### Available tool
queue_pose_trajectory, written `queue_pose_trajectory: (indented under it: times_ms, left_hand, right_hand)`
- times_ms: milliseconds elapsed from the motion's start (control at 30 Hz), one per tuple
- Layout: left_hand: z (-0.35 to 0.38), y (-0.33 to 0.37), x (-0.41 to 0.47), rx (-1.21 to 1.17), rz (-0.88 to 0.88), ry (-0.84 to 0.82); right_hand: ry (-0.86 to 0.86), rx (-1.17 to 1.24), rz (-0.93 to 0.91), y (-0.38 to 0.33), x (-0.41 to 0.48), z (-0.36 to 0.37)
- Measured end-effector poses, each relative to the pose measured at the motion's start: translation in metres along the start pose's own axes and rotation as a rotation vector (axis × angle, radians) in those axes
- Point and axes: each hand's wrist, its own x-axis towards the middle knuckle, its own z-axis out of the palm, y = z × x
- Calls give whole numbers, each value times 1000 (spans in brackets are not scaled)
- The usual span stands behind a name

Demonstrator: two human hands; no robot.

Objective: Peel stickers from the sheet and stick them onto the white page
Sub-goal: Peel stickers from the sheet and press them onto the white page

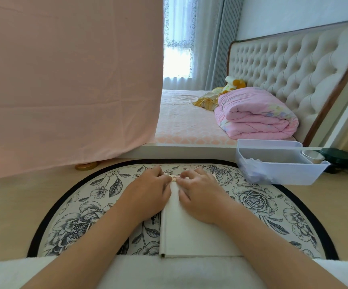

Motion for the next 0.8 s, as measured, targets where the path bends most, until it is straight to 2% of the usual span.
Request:
queue_pose_trajectory:
  times_ms: [167, 333, 533, 800]
  left_hand:
    - [-5, 2, 4, 88, 39, -82]
    - [-4, 5, 4, 169, 1, -43]
    - [-5, 6, 5, 116, -47, -27]
    - [-3, 3, 3, 125, -52, -29]
  right_hand:
    - [17, 30, 12, -1, 0, 0]
    - [47, 54, 7, 2, -1, 2]
    - [63, 78, 6, 4, -2, 1]
    - [-24, 0, 13, -2, 6, -1]
